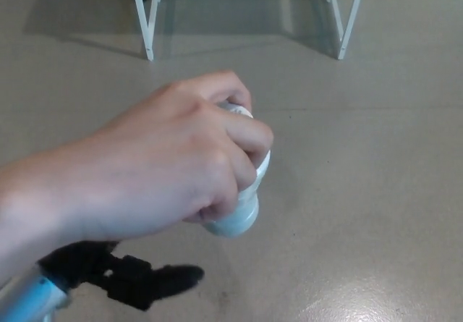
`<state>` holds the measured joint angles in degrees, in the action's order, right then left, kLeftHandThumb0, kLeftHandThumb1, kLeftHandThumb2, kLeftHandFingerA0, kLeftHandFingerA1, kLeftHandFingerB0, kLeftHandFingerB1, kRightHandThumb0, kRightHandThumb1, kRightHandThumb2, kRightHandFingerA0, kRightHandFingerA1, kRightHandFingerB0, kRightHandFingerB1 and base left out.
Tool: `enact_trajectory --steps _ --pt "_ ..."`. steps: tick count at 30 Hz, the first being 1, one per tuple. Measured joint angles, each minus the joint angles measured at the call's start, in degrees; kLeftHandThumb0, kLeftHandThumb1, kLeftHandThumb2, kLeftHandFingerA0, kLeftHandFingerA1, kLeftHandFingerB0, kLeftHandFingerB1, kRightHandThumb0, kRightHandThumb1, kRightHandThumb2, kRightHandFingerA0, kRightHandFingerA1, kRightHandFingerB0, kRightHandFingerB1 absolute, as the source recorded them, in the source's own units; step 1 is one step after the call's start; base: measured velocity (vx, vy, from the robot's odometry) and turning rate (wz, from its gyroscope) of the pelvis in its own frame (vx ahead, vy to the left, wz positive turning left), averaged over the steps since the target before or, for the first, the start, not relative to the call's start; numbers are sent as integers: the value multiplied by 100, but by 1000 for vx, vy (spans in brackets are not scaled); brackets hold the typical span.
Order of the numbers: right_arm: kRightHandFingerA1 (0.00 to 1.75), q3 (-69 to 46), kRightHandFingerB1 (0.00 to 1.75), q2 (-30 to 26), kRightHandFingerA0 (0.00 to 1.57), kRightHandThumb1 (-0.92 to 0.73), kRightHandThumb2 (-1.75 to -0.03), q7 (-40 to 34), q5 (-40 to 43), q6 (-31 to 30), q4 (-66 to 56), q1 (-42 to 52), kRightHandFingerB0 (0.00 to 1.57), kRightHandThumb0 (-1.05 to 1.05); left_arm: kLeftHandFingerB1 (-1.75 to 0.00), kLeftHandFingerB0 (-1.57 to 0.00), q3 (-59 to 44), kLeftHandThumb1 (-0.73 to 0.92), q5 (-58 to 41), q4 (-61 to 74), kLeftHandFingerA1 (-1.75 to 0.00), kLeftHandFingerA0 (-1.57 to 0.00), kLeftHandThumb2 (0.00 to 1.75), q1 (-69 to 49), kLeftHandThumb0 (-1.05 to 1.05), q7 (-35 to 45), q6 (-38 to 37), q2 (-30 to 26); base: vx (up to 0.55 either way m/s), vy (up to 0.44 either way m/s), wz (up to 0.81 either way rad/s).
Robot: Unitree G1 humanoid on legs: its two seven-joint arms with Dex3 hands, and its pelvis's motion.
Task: The robot picks up a bottle from a person using its left hand and walk towards the table in frontand put the bottle on the table.
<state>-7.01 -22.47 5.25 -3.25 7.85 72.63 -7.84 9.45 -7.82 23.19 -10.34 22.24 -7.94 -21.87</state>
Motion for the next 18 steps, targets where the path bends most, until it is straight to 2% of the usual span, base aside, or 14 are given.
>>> enact_trajectory --steps 9,16,17,18 --pt "42 85 37 0 69 -67 -60 0 -88 -19 62 -107 51 -26 -1 0 462 52 -2 926 -1 0 77 221 -102 198 837 -276 0 0 0" --pt "42 121 37 -7 67 -64 -60 1 -108 -58 110 -201 49 -26 0 0 749 53 56 1080 -1 0 78 487 -101 236 1398 -281 0 0 0" --pt "42 122 37 -7 68 -64 -59 1 -108 -60 113 -202 50 -26 -1 0 767 45 71 1081 0 0 71 507 -93 236 1440 -280 0 0 0" --pt "42 123 37 -8 69 -64 -59 1 -110 -63 117 -202 50 -27 -3 0 783 48 88 1081 0 0 75 534 -93 234 1507 -274 0 0 0"
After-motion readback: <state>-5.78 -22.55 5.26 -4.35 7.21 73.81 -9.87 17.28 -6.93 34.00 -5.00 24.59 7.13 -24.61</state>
